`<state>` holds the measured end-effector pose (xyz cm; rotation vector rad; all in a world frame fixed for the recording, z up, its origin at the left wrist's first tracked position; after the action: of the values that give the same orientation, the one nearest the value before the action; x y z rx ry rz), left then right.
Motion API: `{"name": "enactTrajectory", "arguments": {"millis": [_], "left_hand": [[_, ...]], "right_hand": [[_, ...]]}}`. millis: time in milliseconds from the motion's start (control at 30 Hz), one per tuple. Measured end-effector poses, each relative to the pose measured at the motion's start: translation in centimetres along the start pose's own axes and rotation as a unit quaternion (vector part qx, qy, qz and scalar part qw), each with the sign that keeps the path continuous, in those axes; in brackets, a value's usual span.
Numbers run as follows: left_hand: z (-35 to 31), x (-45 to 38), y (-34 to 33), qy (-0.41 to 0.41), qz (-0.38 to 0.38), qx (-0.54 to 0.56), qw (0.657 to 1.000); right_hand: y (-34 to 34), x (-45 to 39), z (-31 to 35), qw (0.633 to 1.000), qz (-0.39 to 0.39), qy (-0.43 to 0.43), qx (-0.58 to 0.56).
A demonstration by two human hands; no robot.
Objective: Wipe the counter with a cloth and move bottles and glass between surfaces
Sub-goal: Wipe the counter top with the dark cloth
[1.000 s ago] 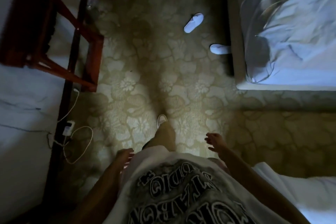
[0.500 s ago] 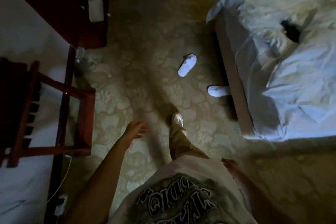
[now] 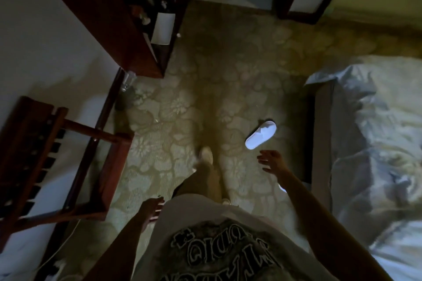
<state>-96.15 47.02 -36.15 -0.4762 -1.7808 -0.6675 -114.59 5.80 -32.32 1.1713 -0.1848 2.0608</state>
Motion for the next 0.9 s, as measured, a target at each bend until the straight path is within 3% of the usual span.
{"name": "enactTrajectory", "arguments": {"millis": [133, 267, 433, 567, 733, 900], "left_hand": [[-11.5, -3.9, -2.4, -0.013, 0.005, 0.002, 1.000], [-27.2, -7.2, -4.7, -0.049, -0.006, -0.043, 0.998], [-48.8, -8.2, -9.3, -0.139, 0.013, -0.114, 0.984], [-62.7, -8.1, -13.4, -0.228, 0.037, -0.146, 0.962], [-70.7, -11.2, -16.2, -0.182, 0.049, -0.147, 0.971], [-77.9, -12.1, -15.3, -0.118, 0.005, -0.033, 0.992]], "right_hand": [[1.3, -6.2, 3.3, 0.997, -0.025, -0.064, -0.023], [2.6, -9.0, 5.2, 0.989, -0.023, -0.143, -0.031], [4.3, -14.3, 12.5, 0.988, -0.056, -0.146, 0.014], [5.0, -20.7, 22.5, 0.991, -0.051, -0.124, -0.016], [6.4, -34.8, 35.1, 0.995, -0.061, -0.080, -0.025], [5.2, -43.9, 56.3, 0.999, -0.001, 0.017, 0.039]]}}
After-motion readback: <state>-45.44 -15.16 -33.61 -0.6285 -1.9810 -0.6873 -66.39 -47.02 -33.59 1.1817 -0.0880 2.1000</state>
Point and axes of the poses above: each hand's wrist, its own x-axis away from the middle knuckle, its own y-axis out of the back of the hand, z = x × y, the point moved 8 cm from there along -x, towards the middle knuckle, and after that the axes turned 6 degrees about x, right-handed, at the moved point
